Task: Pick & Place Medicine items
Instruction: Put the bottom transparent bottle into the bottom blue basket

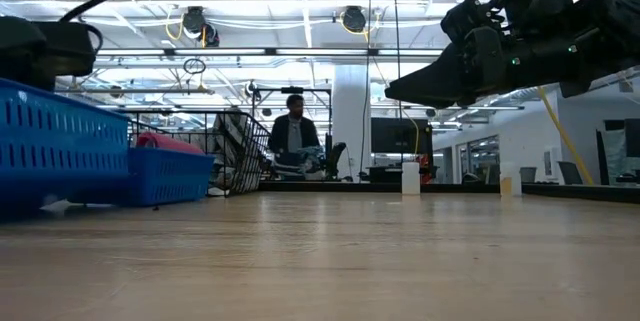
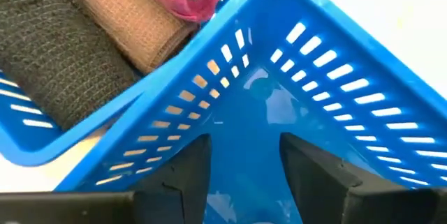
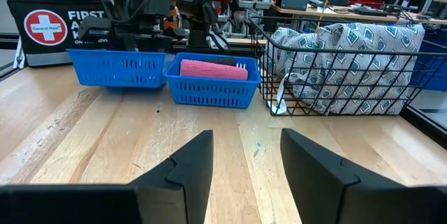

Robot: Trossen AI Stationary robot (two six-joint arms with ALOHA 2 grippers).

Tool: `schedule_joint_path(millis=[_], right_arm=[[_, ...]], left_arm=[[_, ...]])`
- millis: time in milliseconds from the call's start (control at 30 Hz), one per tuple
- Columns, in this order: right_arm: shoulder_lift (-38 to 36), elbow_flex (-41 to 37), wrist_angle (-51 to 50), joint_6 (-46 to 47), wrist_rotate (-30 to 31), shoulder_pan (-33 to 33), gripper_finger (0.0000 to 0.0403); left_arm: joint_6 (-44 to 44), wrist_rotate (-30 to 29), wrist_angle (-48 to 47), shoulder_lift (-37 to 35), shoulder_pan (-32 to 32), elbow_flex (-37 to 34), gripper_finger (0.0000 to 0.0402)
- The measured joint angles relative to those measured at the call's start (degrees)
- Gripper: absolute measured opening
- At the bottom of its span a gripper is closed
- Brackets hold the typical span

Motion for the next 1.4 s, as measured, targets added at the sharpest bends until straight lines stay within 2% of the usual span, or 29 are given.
schedule_joint_path(millis=[333,700,1167,1400], right_arm=[[0.0,0.0,0.0,0.0,0.0,0.0,0.0155],[0.0,0.0,0.0,0.0,0.0,0.0,0.0155],[0.0,0.0,0.0,0.0,0.0,0.0,0.0155],[0.0,0.0,0.0,0.0,0.0,0.0,0.0155]], left_arm=[[0.3,5.8,0.7,0.0,4.8,0.2,0.0177],[6.3,11.9,4.9,0.0,7.2,0.2,0.0177],[6.7,12.3,6.0,-0.1,7.2,0.2,0.0177],[9.0,12.3,1.8,-0.9,8.1,3.5,0.0177]])
